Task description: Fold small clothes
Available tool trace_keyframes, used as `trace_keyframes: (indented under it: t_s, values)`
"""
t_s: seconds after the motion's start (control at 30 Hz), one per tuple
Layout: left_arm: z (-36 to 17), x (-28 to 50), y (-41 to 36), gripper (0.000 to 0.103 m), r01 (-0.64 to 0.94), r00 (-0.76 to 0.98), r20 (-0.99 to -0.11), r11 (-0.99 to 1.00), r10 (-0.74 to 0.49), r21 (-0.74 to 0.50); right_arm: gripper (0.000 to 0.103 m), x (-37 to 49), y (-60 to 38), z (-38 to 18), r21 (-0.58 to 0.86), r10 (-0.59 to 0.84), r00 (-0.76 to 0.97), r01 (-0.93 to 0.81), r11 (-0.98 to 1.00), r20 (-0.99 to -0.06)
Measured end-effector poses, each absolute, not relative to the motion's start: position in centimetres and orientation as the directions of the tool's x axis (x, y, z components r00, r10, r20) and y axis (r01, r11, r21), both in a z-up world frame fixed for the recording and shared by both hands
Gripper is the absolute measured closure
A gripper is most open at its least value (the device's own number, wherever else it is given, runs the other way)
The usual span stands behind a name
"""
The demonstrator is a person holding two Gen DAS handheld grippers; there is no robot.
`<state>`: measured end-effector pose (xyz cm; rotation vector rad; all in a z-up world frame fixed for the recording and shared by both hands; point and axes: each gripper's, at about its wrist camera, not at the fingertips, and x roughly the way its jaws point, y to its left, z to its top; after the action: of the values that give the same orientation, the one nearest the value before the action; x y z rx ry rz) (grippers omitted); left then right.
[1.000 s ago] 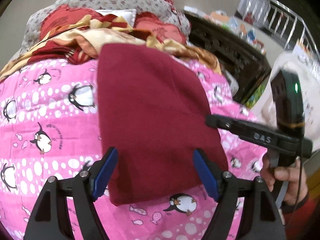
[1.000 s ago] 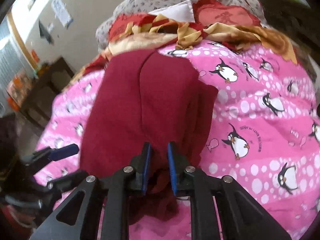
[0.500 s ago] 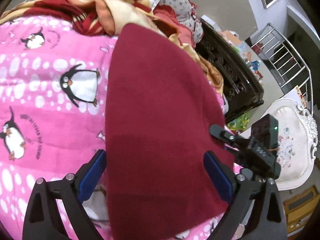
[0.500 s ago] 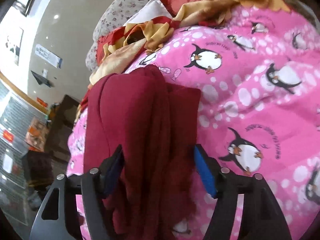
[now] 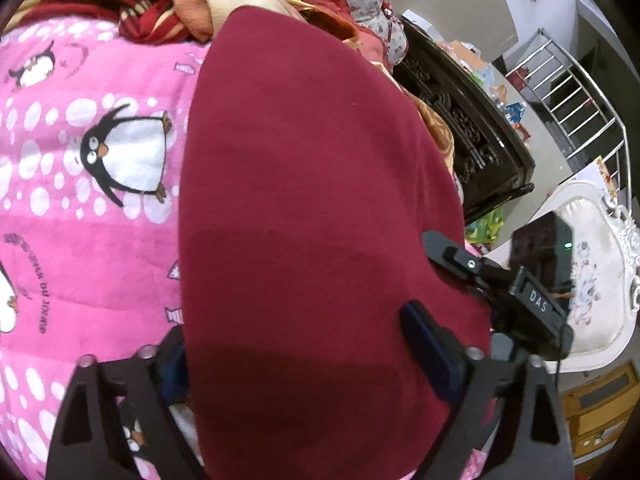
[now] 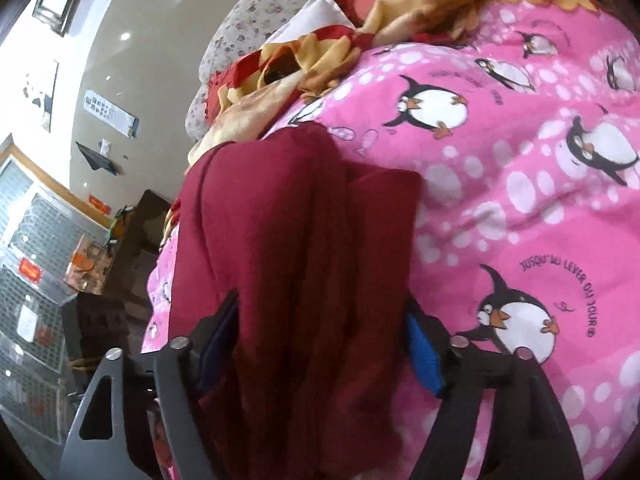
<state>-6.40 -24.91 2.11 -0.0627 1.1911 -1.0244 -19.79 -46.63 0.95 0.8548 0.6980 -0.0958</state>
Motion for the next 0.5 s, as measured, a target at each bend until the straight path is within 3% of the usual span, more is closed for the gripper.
trace_keyframes:
  t_s: [0.03, 0.1, 0.17, 0.5]
  values:
    - [2.5, -6.5, -24.5, 0.026, 0.622, 0.007, -0.730, 0.574, -0.683, -0.532, 0.044, -19.8, -46.3, 1.4, 0.642, 0.179, 0.775, 0.344, 0.685, -0.606]
    - [3.3, -6.7, -23.5, 0.040, 0.626, 0.016, -0.719, 0.567, -0.695, -0.535, 0.054, -20.2, -45.7, 2.7, 0.622, 0.181, 0.777, 0.315, 0.717, -0.603]
    - [4.2, -6.9, -22.6, 0.051, 0.627, 0.013, -0.706, 0.556, -0.708, -0.546, 0.057, -20.8, -45.0, 4.1, 0.612, 0.186, 0.780, 0.295, 0.734, -0.598]
    - [8.4, -12.0, -14.5, 0.051, 0.633, 0.026, -0.749, 0.590, -0.663, -0.500, 0.056, -24.2, -38.8, 8.1, 0.656, 0.317, 0.749, 0.202, 0.727, -0.582]
